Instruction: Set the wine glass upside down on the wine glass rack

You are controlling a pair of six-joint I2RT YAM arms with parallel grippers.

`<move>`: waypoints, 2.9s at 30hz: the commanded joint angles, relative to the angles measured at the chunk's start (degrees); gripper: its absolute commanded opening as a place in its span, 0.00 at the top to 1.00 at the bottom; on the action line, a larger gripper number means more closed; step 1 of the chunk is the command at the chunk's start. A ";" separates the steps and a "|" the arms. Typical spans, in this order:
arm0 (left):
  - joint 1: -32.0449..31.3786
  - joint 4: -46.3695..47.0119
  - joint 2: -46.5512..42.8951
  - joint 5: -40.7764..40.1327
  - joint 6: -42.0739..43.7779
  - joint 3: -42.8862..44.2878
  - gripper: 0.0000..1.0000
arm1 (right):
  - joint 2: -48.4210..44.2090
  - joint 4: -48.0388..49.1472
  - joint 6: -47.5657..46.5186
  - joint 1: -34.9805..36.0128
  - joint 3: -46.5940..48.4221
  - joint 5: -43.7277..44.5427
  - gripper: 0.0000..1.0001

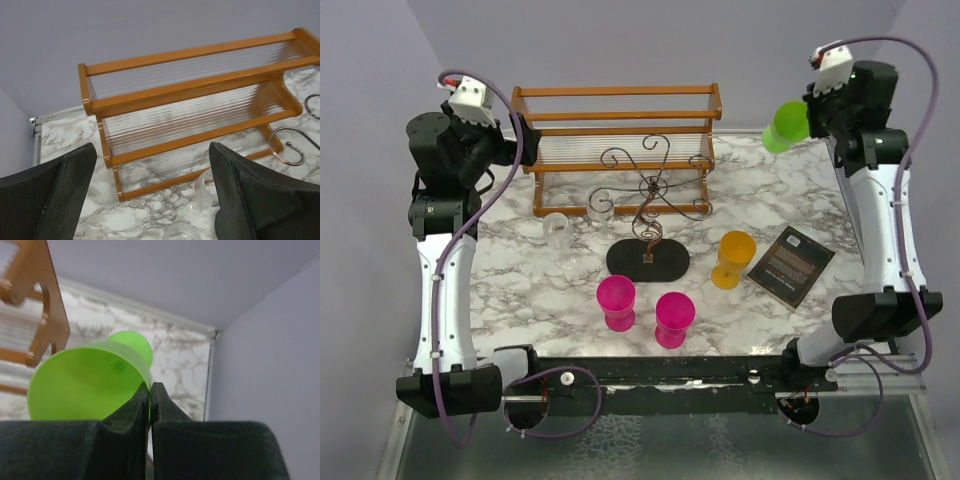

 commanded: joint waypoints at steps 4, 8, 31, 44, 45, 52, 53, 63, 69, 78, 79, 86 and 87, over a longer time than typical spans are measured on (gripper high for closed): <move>-4.13 1.31 2.40 6.60 -6.87 7.81 0.04 | -4.53 4.61 6.40 1.14 16.21 -6.81 0.99; -10.75 0.45 6.16 5.89 -6.48 13.05 0.04 | -4.13 7.12 11.36 2.09 18.99 -14.93 0.99; -28.35 12.94 25.67 14.24 -30.27 27.67 0.20 | -5.46 17.68 24.60 9.09 14.35 -34.85 0.99; -28.92 12.85 28.30 11.12 -31.21 29.41 0.65 | -7.25 18.77 24.86 9.20 11.83 -36.11 0.99; -28.92 12.93 28.23 11.12 -31.26 29.29 0.69 | -7.28 18.74 24.81 9.20 11.82 -36.23 0.99; -28.92 13.99 28.26 12.40 -31.98 28.94 0.79 | -7.54 19.50 25.49 9.20 10.98 -38.11 0.99; -28.92 14.33 28.36 12.68 -32.22 28.91 0.80 | -7.64 19.62 25.55 9.20 10.80 -38.39 0.99; -27.93 15.72 25.96 12.63 -28.58 27.20 1.00 | -8.84 18.55 23.41 9.20 8.24 -37.69 0.82; -19.69 14.90 21.82 12.43 -26.80 26.88 1.00 | -9.65 14.50 19.20 9.20 8.60 -33.52 0.39; -8.12 1.64 13.11 1.04 0.22 31.23 1.00 | -11.70 10.05 13.99 9.20 7.03 -29.53 0.17; -8.13 -0.43 12.40 -1.33 4.19 32.16 1.00 | -11.77 9.38 13.17 9.20 6.89 -29.75 0.17; -8.18 -9.37 7.91 -19.48 27.27 35.57 1.00 | -11.38 3.96 7.17 9.20 5.97 -30.91 0.16; -8.20 -10.58 7.40 -21.55 30.40 35.59 1.00 | -11.51 3.68 6.66 9.20 5.61 -30.65 0.16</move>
